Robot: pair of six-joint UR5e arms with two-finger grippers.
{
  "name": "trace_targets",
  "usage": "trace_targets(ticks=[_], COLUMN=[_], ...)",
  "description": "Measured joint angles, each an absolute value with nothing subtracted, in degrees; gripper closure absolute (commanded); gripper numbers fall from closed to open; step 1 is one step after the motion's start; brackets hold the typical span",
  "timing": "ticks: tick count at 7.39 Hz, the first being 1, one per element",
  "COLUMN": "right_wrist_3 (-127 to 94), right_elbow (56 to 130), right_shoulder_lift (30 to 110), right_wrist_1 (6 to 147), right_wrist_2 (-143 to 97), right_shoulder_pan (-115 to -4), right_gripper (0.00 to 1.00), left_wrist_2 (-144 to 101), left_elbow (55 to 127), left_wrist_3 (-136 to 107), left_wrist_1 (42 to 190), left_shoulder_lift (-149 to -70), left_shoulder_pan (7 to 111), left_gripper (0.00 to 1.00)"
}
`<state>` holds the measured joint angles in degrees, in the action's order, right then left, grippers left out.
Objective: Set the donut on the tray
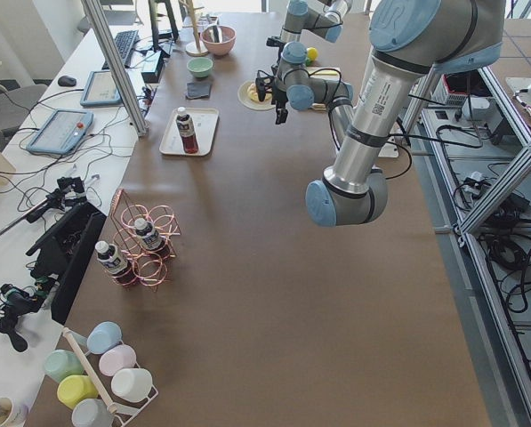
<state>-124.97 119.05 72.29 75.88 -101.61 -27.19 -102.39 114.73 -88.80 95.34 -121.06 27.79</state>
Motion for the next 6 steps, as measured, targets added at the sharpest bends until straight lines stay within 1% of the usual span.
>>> trace_targets(ticks=[1, 2, 3, 4, 5, 6], right_wrist_3=[-124.9, -124.9, -124.8, -124.6, -124.5, -124.6], right_elbow=[117.9, 115.1, 110.3, 104.1, 96.2, 86.8], right_shoulder_lift=[71.8, 69.7, 66.2, 61.9, 57.1, 52.1], right_wrist_1=[75.8, 75.7, 75.7, 75.5, 73.8, 69.9], right_wrist_2=[-101.7, -101.8, -102.0, -102.3, -102.7, -103.0], right_shoulder_pan=[-28.6, -31.0, -33.9, -36.5, -38.8, -40.7], right_gripper=[1.0, 1.0, 1.0, 1.0, 1.0, 1.0], left_wrist_2=[-106.3, -109.0, -110.9, -112.0, -113.4, -114.2], left_elbow=[116.6, 118.2, 119.1, 119.4, 119.5, 119.5], left_wrist_3=[-84.4, -79.9, -76.1, -72.7, -69.9, -68.6], left_wrist_1=[95.5, 95.6, 95.7, 95.7, 95.7, 95.7], left_shoulder_lift=[-117.7, -114.5, -112.0, -110.3, -109.1, -108.6], left_shoulder_pan=[30.8, 33.1, 35.3, 37.0, 38.4, 39.3], left_gripper=[0.01, 0.01, 0.01, 0.01, 0.01, 0.01])
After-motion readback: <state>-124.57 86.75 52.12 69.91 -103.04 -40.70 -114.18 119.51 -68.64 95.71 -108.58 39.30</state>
